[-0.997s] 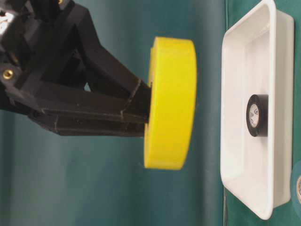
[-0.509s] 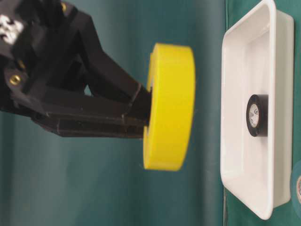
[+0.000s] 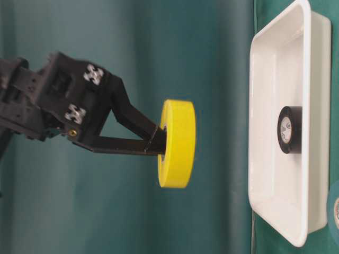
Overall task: Pick up the tape from a random location and place it into the white case.
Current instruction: 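Carry the yellow tape with the right gripper over the white tray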
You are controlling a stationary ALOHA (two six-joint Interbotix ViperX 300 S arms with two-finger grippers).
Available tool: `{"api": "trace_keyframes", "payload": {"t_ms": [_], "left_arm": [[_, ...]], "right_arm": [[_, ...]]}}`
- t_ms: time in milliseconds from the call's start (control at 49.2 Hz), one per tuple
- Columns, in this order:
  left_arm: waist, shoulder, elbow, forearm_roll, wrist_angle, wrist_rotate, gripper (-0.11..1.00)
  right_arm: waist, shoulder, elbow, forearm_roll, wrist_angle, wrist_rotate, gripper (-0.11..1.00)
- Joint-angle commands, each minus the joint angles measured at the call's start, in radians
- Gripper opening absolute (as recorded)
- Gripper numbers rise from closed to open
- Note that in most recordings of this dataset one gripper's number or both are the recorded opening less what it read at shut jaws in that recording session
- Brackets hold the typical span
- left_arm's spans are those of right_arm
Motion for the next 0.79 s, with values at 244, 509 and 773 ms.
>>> {"api": "trace_keyframes", "payload": {"t_ms": [244,509,773], "left_arm": [[-0.002,0.009,-0.012,0.000,-0.005,0.003,0.91],[-0.002,0.008,-0.012,0.000,-0.005,0.003,0.91],[-0.002,0.009,-0.012,0.000,-0.003,0.000,0.91]], "right_arm": [[-0.172,-0.012,-0.014,-0.017,-0.049,-0.002,0.29],[-0.304,0.014,-0.014,-0.018,-0.120,-0.003,0.29],[-0.359,0.025,-0.009,-0.018,-0.132,-0.005,0.29]]}}
